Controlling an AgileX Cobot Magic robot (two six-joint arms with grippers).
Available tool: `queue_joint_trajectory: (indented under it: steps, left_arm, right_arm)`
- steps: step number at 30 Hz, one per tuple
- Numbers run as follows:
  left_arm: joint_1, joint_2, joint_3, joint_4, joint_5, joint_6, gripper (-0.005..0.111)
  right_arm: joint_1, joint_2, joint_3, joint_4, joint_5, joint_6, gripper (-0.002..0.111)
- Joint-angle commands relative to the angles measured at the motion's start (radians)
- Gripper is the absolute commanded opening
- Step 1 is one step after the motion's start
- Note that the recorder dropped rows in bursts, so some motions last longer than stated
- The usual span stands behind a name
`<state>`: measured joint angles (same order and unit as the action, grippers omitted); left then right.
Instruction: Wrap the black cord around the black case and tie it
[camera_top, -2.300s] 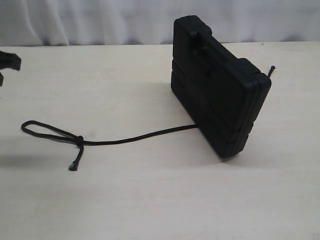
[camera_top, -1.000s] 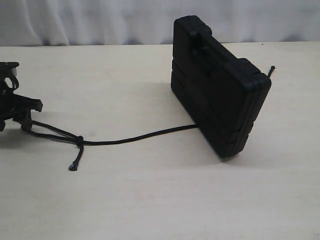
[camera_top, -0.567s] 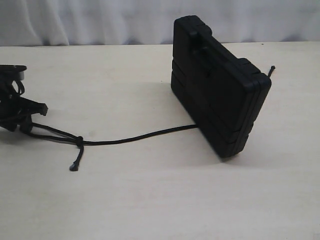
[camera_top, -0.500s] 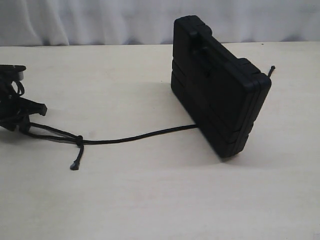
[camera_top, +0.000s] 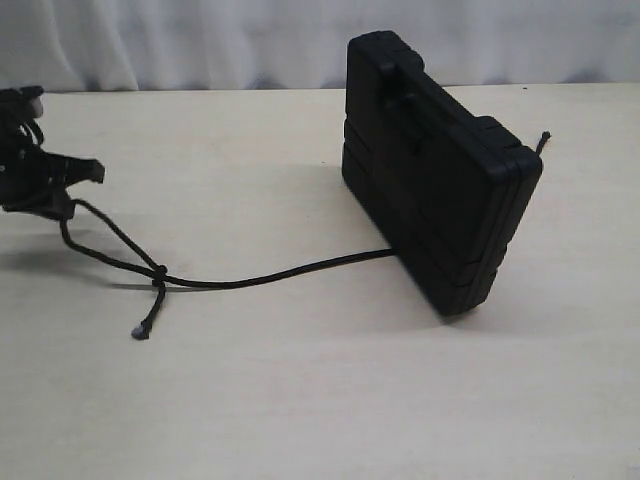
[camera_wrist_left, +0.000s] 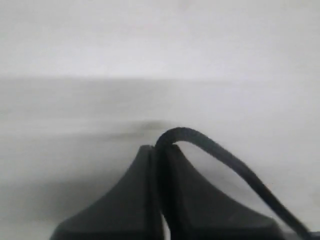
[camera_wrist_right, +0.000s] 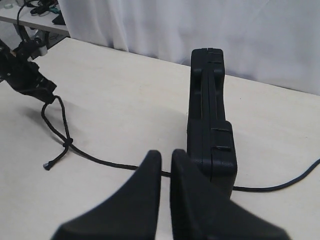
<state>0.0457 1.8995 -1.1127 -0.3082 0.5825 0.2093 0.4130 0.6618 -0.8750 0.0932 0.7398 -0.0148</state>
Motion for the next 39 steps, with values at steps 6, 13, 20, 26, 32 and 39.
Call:
queue_joint_trajectory:
  steps: [6,13,20,26,32,39]
  left_arm:
    - [-0.117,-0.102,-0.009,-1.082,0.149,0.928,0.0]
    - [-0.319,-0.102,-0.011,-1.436,0.019,1.391,0.0]
    - [-0.446,-0.094,-0.097,-1.436,-0.015,1.489,0.0]
    - [-0.507,-0.088,-0.134,-1.436,-0.055,1.511,0.0]
    - [-0.538,-0.037,-0.158,-1.436,-0.043,1.517,0.0]
    - [-0.569,0.061,-0.237,-1.436,-0.039,1.524,0.0]
  right_arm:
    - [-0.003,0.053,0.003,0.032,0.002,-0.029,0.007]
    - [-0.003,0.191,-0.088,0.008,-0.047,-0.005,0.007]
    - [-0.037,0.365,-0.223,-0.033,-0.078,0.031,0.013]
    - [-0.154,0.482,-0.409,-0.018,0.025,0.038,0.032]
    - [-0.192,0.602,-0.493,0.132,0.097,-0.066,0.041]
    - [-0.192,0.672,-0.498,0.179,0.091,-0.157,0.041]
